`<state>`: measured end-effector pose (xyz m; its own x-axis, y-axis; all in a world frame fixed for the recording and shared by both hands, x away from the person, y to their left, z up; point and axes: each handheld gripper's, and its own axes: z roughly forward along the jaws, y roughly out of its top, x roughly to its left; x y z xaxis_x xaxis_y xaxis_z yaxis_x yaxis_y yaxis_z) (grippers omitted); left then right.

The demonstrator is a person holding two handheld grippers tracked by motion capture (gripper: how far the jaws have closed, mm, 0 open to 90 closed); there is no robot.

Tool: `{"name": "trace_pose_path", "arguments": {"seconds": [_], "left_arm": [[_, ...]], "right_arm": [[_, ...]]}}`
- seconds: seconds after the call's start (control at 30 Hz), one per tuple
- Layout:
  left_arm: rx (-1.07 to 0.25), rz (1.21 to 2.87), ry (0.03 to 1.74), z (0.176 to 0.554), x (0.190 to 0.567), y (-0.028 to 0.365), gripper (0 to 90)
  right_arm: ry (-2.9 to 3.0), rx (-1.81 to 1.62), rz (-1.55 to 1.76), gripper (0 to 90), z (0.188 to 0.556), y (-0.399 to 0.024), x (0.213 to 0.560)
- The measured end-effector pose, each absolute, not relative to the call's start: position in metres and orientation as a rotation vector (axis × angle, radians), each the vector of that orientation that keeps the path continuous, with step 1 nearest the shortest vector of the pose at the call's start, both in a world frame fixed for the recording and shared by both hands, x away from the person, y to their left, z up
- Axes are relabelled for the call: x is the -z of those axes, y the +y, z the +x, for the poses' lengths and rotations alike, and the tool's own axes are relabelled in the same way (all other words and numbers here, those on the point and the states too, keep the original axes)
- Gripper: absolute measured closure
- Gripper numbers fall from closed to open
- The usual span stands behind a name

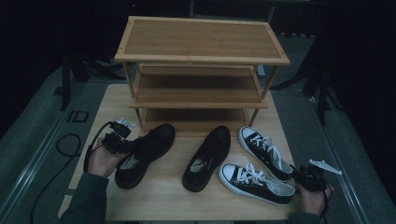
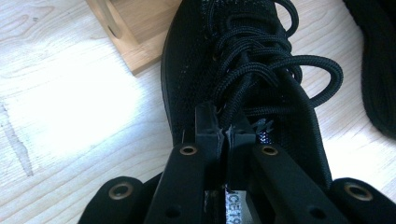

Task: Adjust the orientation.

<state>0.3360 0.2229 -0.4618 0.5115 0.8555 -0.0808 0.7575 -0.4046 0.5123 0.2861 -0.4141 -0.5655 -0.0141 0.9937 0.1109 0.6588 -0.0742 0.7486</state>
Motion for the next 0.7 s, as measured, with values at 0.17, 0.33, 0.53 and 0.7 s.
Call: {"name": "trace_pose_path", "arguments": {"seconds": [0.17, 0.33, 0.53, 0.7], "left_arm": [[-0.28, 2.277, 1.297, 0.342, 0.461, 0.232, 86.9], [-0.293, 2.287, 1.295, 0.349, 0.46, 0.238, 86.8], [-0.303, 2.278, 1.289, 0.345, 0.458, 0.236, 78.8], [-0.317, 2.216, 1.301, 0.339, 0.446, 0.235, 62.3]], "right_arm": [[1.716, -0.897, 1.777, 50.0, 0.286, -0.414, 0.565], [1.717, -0.897, 1.777, 50.2, 0.286, -0.414, 0.565], [1.719, -0.899, 1.776, 50.2, 0.286, -0.414, 0.565], [1.719, -0.9, 1.777, 50.2, 0.286, -0.414, 0.565]]}}
